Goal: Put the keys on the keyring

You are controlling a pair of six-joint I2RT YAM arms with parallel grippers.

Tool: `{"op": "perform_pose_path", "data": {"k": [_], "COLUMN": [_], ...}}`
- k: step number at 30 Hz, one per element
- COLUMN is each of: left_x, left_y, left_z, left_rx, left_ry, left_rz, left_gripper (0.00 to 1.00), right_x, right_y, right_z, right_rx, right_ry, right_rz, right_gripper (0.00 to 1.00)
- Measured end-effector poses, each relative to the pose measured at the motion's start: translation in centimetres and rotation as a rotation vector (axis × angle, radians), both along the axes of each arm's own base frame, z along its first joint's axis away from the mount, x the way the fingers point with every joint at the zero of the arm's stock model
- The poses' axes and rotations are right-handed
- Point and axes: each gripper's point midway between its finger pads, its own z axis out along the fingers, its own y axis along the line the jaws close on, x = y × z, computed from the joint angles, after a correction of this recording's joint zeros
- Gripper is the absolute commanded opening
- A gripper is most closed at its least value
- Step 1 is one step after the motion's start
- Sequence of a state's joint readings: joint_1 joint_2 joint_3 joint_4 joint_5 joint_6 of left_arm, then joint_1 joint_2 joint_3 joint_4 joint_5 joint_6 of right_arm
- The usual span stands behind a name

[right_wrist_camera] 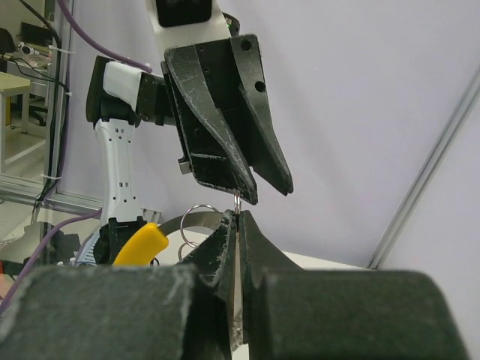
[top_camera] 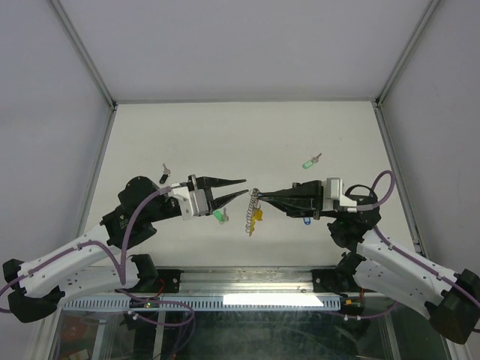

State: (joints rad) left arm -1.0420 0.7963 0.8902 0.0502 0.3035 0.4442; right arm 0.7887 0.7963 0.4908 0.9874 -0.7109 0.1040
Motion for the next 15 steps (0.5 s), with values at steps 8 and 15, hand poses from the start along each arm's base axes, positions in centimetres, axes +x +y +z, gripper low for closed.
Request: {"op": "perform_pose_path", "data": {"k": [8,15], "left_x": [-1.9,-3.2], "left_y": [-0.7,-1.0], "left_z": [1.0,1.1], "left_rx": [-0.039,-0.040], "left_ry": [-0.008,-0.012], "left_rz": [-0.116,-0.193], "left_gripper": [0.33,0.31], "right_x": [-1.1,-1.2], "right_y": [-0.2,0.0], "right_z": [0.8,0.5], "right_rx": [-0.015,-0.038], "right_ry": [-0.033,-0.026], "right_rz": [0.039,0.052], "right_gripper": [0.00,0.00]}}
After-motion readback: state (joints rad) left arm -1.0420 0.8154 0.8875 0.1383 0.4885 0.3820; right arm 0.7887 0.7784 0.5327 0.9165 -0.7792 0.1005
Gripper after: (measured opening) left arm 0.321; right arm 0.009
